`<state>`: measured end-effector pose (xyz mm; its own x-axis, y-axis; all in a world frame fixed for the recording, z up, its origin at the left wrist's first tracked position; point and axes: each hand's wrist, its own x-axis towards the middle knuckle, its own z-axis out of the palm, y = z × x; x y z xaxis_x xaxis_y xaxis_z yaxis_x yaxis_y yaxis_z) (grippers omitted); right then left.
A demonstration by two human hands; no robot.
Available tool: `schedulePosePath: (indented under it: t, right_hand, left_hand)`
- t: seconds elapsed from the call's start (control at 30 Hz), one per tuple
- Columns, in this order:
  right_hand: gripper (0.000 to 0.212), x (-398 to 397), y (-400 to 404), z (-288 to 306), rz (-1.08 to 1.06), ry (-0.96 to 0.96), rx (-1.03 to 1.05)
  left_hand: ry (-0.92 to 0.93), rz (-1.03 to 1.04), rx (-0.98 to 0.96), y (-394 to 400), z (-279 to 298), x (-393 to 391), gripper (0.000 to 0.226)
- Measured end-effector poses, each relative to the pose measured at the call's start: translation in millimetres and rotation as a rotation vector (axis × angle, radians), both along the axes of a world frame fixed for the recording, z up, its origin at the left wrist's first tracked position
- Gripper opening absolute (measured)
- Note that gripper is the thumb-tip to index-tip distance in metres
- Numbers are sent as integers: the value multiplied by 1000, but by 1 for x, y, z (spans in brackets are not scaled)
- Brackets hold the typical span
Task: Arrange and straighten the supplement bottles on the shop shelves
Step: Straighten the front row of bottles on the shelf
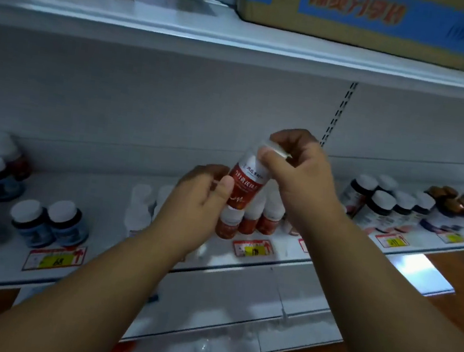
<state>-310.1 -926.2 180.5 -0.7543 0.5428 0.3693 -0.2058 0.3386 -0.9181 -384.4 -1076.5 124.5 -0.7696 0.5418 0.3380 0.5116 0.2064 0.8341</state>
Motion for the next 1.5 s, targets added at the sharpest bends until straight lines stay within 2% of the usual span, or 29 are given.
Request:
schedulePosePath:
  t: [0.13,0.23,0.33,0.53,0.73,1.0,1.13,1.5]
  right_hand:
    - [23,-30,29,1,-15,6,138]
    - [26,-50,51,-11,22,-50,247]
    - [24,-68,72,-25,99,-160,359]
    - [24,-102,91,-43,251,-133,406]
    - [23,-126,96,-62,430,-407,659]
    - [16,-136,89,-71,581,-609,871]
    - [17,-141,88,-71,596,-679,905]
    - [13,-140,85,-63,632,-716,907]
  left_hand:
    - [59,130,-53,21,-1,-27,57]
    - [23,157,-179,36,-4,-42,51]
    - [36,195,-209,45,-5,-55,43]
    - [11,343,-198,51,-14,-59,34]
    - [-29,425,-167,50,-22,-55,27]
    - [20,462,-182,47,-29,-52,25]
    - [23,444,-184,47,-30,-52,25]
    - [30,430,-224,48,-30,-49,25]
